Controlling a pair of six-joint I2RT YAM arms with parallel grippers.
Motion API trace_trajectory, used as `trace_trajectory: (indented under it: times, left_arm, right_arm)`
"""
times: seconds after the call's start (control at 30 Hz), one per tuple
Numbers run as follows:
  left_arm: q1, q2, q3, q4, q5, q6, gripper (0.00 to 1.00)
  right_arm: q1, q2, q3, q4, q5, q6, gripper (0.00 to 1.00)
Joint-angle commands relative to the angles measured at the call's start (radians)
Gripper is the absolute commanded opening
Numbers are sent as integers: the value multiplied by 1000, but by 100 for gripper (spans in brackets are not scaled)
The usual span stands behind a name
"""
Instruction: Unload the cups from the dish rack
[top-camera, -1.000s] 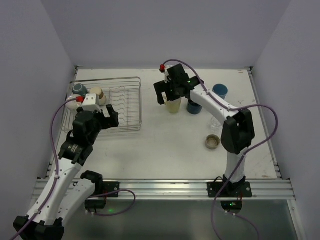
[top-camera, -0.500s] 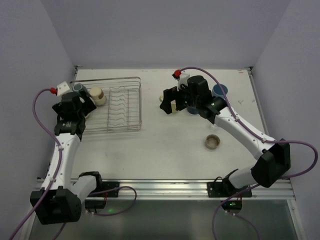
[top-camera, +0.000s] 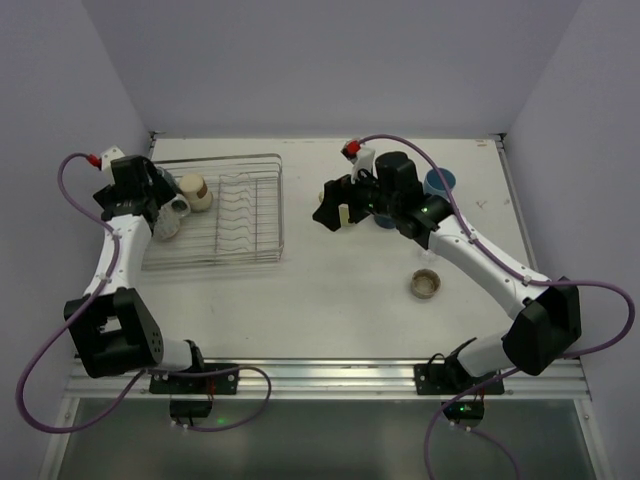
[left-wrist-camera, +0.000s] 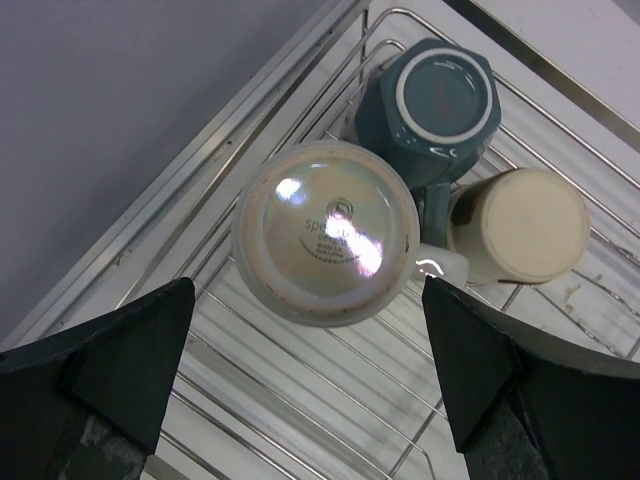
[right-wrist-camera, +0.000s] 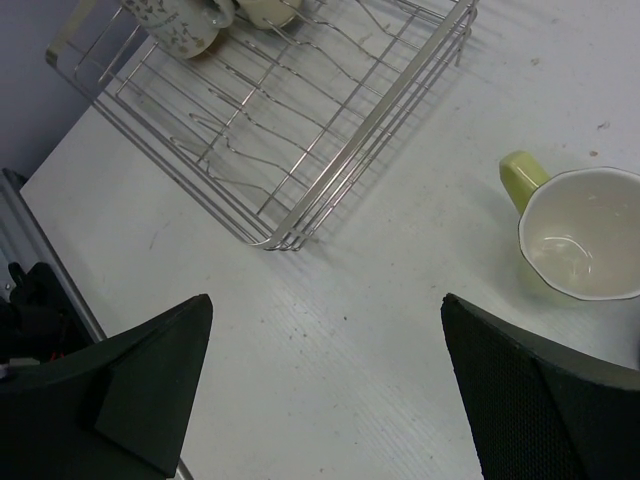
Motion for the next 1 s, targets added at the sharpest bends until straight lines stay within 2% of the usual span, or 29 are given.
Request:
trace_trajectory:
  times: [0.0,0.27,0.53,0.77,0.97]
  left_arm:
    - [31,49,99,26,30,25,100]
    - [38,190,201,-46,103,72,100]
    - [40,230,205,-81,50,71,100]
    - [38,292,210,-86,73,65,100]
    - [40,290,233,-142,7,78,100]
  right_arm:
    - [-1,-17,-3,49,-46,8,99]
    - [0,-5,-2,49,-74,5,99]
    - [3,-1,1,49,-74,6,99]
    - [3,3,1,46,-75,6,99]
    - [5,2,6,48,-77,6,99]
